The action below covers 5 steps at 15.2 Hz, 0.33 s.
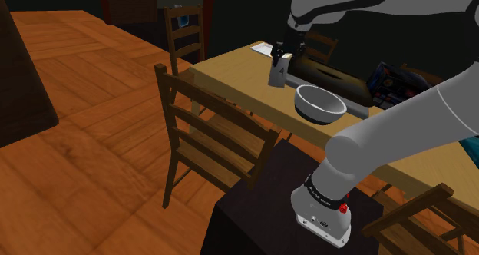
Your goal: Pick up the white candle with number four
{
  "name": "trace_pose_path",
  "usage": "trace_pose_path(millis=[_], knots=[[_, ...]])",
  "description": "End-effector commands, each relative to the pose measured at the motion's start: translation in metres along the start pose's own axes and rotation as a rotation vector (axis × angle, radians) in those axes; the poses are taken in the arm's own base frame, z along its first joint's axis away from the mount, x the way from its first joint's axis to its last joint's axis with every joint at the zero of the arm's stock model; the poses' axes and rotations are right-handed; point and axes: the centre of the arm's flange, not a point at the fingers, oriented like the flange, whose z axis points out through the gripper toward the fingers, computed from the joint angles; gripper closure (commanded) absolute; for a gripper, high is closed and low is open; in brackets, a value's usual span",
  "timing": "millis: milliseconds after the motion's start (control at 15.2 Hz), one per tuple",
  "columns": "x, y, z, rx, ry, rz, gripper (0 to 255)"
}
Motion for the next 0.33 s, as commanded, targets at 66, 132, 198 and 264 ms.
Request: trace_pose_path(millis=[66,132,198,264], knots=[[0.001,0.002,-0.017,0.0,0.0,0.0,255],[0.002,0.002,-0.023,0.0,0.0,0.0,255],[0.002,0.002,-0.023,0.0,0.0,0.0,255],[0.002,0.002,-0.023,0.0,0.0,0.0,255]])
